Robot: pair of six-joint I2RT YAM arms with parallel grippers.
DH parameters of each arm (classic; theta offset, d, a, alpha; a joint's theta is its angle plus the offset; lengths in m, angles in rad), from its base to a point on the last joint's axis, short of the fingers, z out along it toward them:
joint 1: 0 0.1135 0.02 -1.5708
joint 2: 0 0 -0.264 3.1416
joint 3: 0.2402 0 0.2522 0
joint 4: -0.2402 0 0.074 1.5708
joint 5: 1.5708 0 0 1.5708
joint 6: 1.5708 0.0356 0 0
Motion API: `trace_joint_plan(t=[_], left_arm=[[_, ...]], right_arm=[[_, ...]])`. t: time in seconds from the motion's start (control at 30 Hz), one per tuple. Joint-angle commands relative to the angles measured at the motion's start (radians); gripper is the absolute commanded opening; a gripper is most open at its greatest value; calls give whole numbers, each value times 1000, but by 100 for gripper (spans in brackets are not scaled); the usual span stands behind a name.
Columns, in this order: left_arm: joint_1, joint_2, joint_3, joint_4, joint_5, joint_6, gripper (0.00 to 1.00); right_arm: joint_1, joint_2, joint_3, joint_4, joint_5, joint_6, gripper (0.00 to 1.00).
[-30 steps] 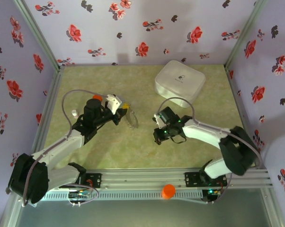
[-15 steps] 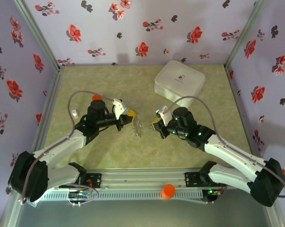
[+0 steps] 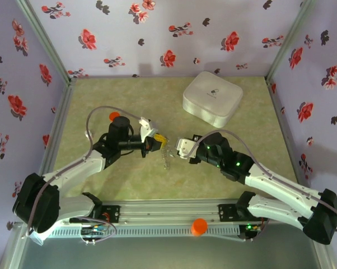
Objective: Put the keys on the keyring
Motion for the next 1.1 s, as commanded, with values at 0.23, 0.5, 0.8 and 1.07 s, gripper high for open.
trace_joint_plan(t=[0.23, 0.5, 0.8, 1.07], left_arm=[[-16, 56, 64, -54, 63, -17, 0], [-33, 63, 64, -63, 48, 2, 0], [-37, 63, 67, -75, 30, 15, 0], [-40, 66, 69, -64, 30, 3, 0]], right_arm=[[8, 43, 71, 5, -51, -47, 0], [25, 84, 83, 4, -32, -42, 0], [37, 108, 91, 12, -21, -26, 0], [47, 116, 92, 4, -9, -32, 0]])
